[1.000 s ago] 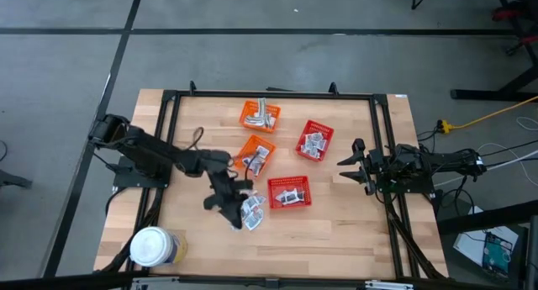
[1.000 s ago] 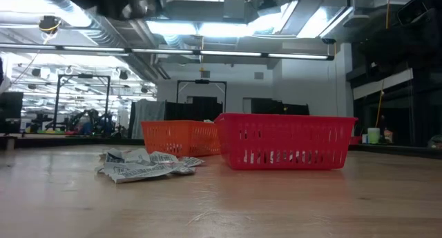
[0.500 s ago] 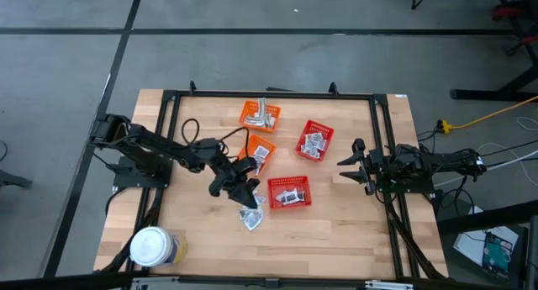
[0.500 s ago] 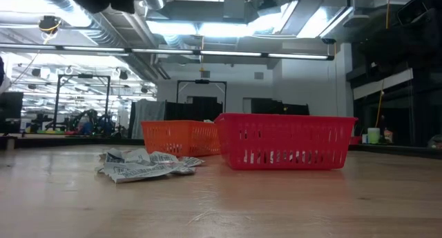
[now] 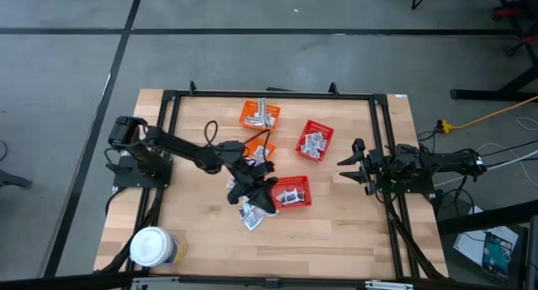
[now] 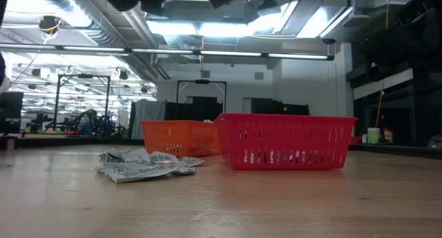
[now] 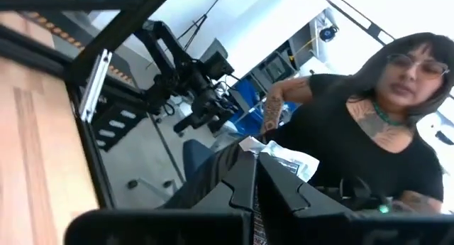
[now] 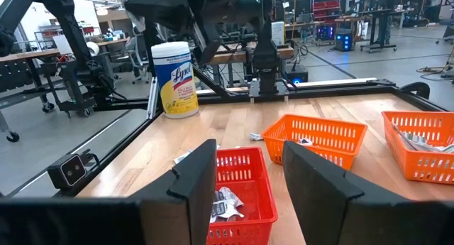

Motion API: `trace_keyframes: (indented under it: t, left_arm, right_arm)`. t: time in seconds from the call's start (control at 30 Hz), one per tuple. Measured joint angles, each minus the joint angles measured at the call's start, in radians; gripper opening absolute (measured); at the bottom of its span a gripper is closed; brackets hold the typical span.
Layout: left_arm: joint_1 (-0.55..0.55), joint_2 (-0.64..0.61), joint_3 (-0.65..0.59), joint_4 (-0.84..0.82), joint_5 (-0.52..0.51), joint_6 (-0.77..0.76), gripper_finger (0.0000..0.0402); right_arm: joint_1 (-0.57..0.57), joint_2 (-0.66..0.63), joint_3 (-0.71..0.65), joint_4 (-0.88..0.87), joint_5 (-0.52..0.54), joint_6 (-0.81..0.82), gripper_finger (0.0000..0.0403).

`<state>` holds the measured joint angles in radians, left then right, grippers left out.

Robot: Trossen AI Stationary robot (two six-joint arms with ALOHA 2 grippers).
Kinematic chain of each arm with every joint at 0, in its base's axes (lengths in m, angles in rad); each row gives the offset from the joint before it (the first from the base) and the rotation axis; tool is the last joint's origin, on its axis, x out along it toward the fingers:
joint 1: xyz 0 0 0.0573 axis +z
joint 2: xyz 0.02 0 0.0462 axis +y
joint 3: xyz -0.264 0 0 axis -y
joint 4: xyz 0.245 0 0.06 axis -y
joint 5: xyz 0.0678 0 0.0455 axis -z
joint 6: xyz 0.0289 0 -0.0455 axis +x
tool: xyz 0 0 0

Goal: Pick & Place First Aid Supplies
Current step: Put the gray towelette pack into the bottom red bin

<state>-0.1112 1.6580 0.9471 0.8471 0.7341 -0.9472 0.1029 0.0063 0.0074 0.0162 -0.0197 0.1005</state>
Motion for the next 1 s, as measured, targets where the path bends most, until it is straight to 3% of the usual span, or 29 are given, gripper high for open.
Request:
trace_keyframes:
  t: [0.23, 0.43, 0.53, 0.73, 1.0]
  left_arm:
    - [0.053, 0.136, 0.122, -0.077, 0.035, 0.109, 0.0003]
    - [0.087, 0.229, 0.250, -0.285, 0.028, 0.262, 0.0003]
    - [0.094, 0.247, 0.296, -0.411, -0.045, 0.361, 0.0003]
    - [0.092, 0.240, 0.352, -0.691, -0.316, 0.547, 0.0003]
    - [0.068, 0.238, 0.381, -0.855, -0.568, 0.682, 0.0003]
  right_arm:
    - [0.000, 0.000, 0.000, 0.000, 0.000, 0.000, 0.0163]
    - [0.000, 0.000, 0.000, 0.000, 0.000, 0.000, 0.0163]
    - [0.000, 0.000, 0.000, 0.000, 0.000, 0.000, 0.0163]
    - [0.000, 0.000, 0.000, 0.000, 0.000, 0.000, 0.0163]
    - [0.000, 0.000, 0.000, 0.000, 0.000, 0.000, 0.0163]
